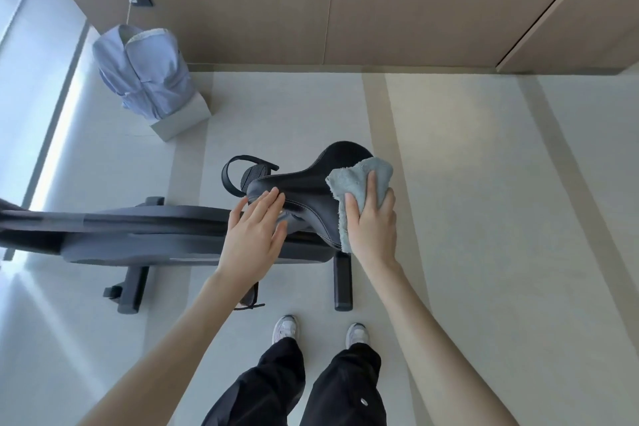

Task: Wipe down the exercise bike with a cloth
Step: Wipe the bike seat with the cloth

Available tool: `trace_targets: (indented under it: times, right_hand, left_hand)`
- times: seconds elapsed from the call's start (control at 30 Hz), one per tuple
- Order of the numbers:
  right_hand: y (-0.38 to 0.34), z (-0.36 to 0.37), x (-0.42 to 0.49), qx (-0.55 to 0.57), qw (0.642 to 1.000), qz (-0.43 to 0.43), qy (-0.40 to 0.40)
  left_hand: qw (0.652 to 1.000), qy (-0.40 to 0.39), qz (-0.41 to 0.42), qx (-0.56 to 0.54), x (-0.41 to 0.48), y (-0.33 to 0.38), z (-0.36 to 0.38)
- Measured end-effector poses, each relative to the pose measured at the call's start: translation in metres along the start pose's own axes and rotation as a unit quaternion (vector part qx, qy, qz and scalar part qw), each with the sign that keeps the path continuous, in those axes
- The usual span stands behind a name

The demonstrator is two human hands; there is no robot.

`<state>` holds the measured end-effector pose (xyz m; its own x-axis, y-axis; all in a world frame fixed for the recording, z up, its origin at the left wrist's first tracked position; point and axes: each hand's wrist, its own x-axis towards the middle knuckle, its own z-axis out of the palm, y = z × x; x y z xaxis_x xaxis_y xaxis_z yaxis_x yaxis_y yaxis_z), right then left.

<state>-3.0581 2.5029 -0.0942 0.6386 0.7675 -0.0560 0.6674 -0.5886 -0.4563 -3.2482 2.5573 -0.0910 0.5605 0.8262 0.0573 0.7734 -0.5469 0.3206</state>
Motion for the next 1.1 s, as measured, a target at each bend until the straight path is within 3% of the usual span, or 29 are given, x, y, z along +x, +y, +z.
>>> trace_targets:
  times: [0.23, 0.4, 0.67, 0.87, 1.1]
  right_hand:
    - [0.018, -0.016, -0.028, -0.015, 0.997, -0.070, -0.015]
    - [0.044, -0.055, -0.051, 0.023, 0.995, -0.076, -0.058]
    - [0.109, -0.171, -0.098, 0.062, 0.994, 0.017, 0.093]
    - [0.178, -0.258, -0.150, 0.052, 0.963, 0.110, 0.240]
    - [0.271, -0.343, -0.215, 0.021, 0.907, 0.204, 0.369]
  left_hand:
    - [0.998, -0.039, 0.027, 0.037, 0.001, -0.001, -0.011]
    - [0.998, -0.019, 0.058, 0.019, 0.006, 0.023, -0.026]
    - [0.970, 0.002, 0.235, -0.070, 0.034, 0.158, -0.046]
    - [0.908, 0.013, 0.404, -0.116, 0.036, 0.311, -0.046]
    - [0.834, -0.003, 0.532, -0.145, -0.003, 0.475, -0.026]
